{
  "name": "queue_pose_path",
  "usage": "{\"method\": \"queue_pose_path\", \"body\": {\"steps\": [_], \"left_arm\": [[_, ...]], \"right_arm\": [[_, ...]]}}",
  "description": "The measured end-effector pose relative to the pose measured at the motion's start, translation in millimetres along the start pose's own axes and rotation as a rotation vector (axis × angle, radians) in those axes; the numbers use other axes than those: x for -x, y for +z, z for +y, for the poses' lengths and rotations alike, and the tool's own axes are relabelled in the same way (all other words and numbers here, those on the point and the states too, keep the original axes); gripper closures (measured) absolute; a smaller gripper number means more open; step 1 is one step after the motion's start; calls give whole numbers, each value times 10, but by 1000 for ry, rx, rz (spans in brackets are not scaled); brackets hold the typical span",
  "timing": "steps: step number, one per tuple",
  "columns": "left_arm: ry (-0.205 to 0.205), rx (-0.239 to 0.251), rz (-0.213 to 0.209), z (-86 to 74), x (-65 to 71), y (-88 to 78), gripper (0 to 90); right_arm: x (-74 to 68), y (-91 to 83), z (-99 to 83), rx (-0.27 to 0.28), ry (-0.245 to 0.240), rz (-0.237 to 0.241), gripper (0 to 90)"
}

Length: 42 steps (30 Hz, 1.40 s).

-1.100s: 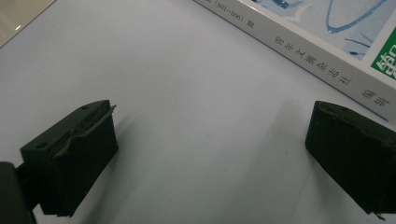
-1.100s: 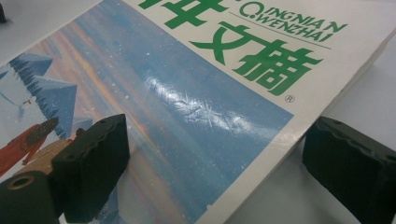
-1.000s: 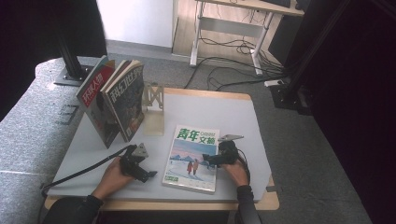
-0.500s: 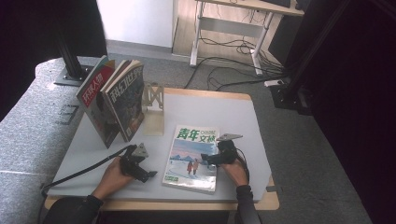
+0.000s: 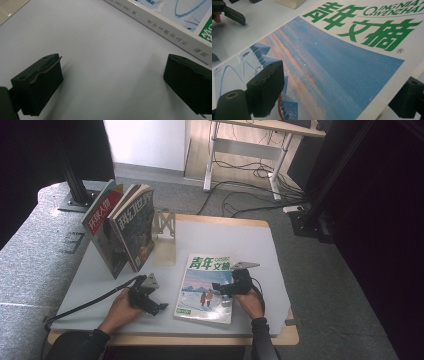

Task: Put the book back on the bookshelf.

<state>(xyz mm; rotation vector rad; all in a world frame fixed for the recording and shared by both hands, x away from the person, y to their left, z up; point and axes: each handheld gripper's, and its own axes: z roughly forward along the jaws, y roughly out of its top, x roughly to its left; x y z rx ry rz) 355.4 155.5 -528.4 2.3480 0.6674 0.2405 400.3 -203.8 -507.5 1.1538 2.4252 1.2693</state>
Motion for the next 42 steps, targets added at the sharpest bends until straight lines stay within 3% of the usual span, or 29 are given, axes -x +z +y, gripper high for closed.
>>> {"method": "queue_pose_path", "body": {"steps": [8,14,17,22,25,30,34,42], "left_arm": [[0,0,0,0,1,0,17],[0,0,0,0,0,0,17],[0,0,0,0,0,0,17],[1,-1,0,0,0,0,17],[0,-1,0,1,1,0,17],[2,-2,2,2,2,1,17],[2,-3,4,2,5,1,17],[1,-2,7,1,10,0,19]], "right_arm": [[5,-73,-92,-31,14,15,132],[-7,-135,-16,37,17,54,171],[-28,-110,40,39,-9,32,173],[-1,-40,51,30,-1,-8,205],[22,-38,56,46,17,-43,294],[-6,-91,99,71,21,-118,561],[-20,-140,114,70,28,-127,720],[-32,-171,118,62,60,-109,836]]}}
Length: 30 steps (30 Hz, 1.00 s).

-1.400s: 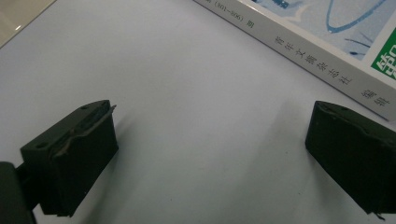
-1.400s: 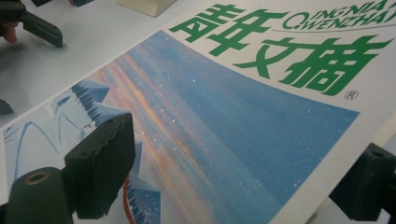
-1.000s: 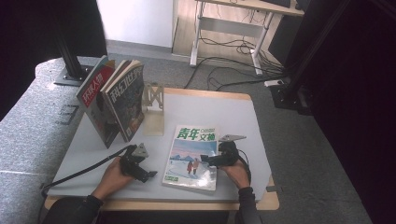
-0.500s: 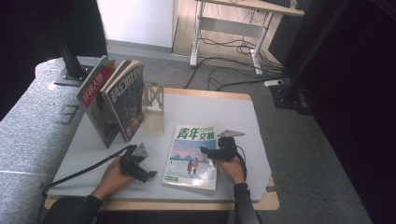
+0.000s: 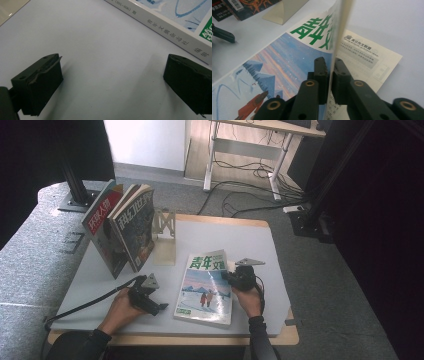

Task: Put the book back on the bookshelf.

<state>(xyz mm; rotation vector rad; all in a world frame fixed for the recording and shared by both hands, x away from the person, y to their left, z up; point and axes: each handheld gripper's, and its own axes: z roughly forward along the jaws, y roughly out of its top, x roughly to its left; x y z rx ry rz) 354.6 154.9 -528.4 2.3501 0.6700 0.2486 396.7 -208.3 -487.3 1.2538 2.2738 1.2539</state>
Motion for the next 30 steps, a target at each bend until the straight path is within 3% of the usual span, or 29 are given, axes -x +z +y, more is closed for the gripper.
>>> {"method": "queue_pose_path", "body": {"steps": [13,18,24,30], "left_arm": [[-2,-2,-5,2,-7,-4,20],[-42,24,-13,27,-29,-11,58],[-73,97,-58,174,-60,-79,91],[-42,101,-84,383,-26,-41,116]], "right_arm": [[-130,-142,20,52,-48,-1,860],[-186,-241,35,77,-75,-7,860],[-240,-363,39,105,-104,-13,860],[-278,-453,25,124,-119,-21,860]]}}
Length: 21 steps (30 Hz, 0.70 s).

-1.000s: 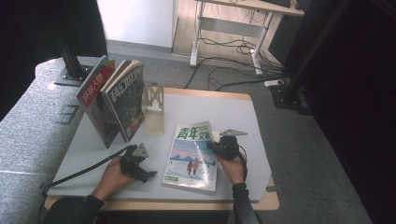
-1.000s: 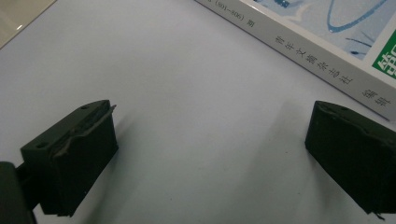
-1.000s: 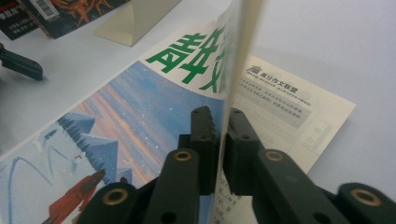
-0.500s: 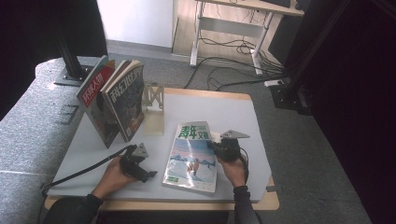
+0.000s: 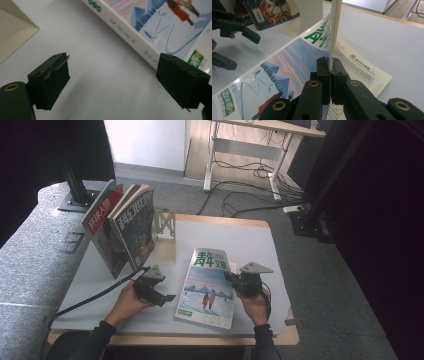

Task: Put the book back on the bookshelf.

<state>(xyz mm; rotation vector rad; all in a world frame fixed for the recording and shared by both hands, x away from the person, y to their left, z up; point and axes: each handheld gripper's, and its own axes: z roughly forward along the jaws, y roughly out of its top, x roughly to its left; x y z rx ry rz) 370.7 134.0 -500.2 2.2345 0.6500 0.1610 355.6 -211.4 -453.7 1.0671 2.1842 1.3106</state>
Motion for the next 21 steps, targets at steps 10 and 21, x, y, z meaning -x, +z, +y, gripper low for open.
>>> {"method": "queue_pose_path", "body": {"steps": [10,21], "left_arm": [[43,-14,-53,243,99,189,165],[37,-26,-139,295,134,368,207]], "right_arm": [[-55,-115,12,18,-35,-11,860],[-102,-233,3,34,-66,-19,859]]}}
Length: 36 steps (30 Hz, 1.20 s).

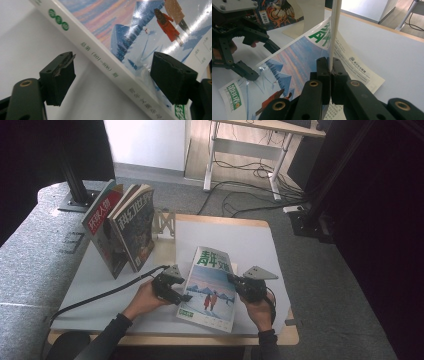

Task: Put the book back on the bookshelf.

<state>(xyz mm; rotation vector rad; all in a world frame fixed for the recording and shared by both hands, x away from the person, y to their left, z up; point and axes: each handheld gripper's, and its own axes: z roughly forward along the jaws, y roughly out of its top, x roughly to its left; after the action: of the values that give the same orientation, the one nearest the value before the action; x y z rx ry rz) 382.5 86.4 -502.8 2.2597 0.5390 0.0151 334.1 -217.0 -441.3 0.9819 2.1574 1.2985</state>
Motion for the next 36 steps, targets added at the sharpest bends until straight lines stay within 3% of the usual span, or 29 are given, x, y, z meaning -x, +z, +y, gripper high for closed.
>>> {"method": "queue_pose_path", "body": {"steps": [4,11,25,29,36], "left_arm": [[-15,1,-51,21,-4,34,250],[-59,-26,-92,47,-17,26,373],[-77,-23,-113,25,-26,-30,509],[-34,-26,-94,-1,10,-43,538],[-57,3,-98,-90,4,-37,565]], "right_arm": [[-11,-45,-12,5,-7,-5,859],[25,-77,-55,7,7,2,855],[101,-11,-80,-23,29,5,817],[135,40,-107,-42,37,-3,792],[182,153,-178,-72,60,-3,775]]}}
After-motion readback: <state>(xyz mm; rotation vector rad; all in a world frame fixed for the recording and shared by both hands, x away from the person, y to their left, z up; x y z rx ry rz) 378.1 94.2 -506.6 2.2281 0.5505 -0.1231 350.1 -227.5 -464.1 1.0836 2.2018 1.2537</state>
